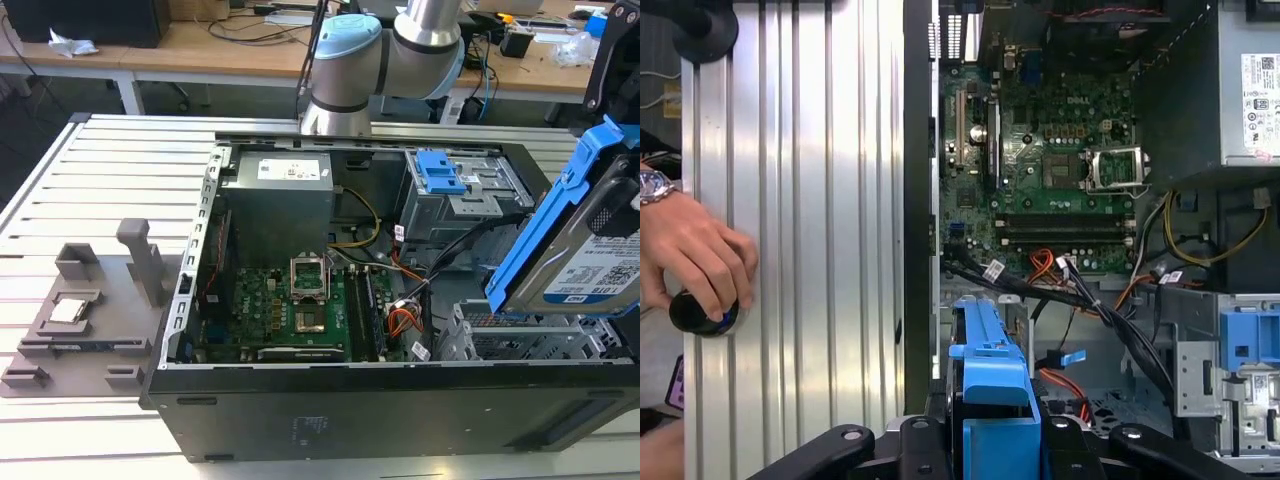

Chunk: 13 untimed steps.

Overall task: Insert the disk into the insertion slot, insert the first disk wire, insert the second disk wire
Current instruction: 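Insert the disk into the insertion slot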

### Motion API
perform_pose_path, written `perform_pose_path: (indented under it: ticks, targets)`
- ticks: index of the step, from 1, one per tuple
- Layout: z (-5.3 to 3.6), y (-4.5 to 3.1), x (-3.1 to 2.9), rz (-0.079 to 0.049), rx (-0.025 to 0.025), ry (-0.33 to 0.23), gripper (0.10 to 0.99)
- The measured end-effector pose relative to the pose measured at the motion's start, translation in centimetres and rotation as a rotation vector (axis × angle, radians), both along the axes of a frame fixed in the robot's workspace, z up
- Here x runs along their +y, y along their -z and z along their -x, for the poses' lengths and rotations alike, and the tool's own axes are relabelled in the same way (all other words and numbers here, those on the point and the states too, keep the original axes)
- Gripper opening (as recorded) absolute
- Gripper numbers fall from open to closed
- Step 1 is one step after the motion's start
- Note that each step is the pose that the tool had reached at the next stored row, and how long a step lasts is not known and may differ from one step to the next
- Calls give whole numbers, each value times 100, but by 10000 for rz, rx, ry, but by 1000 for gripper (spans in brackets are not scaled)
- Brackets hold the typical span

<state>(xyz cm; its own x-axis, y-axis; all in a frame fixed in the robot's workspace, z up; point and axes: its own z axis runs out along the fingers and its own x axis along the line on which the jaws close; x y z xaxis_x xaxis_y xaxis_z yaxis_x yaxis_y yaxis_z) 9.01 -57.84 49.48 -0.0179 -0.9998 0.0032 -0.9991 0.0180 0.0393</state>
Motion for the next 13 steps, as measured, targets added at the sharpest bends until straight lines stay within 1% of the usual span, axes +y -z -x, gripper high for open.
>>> perform_pose_path:
  ticks: [13]
  targets:
    - [66, 34, 0, 0, 0, 0, 365]
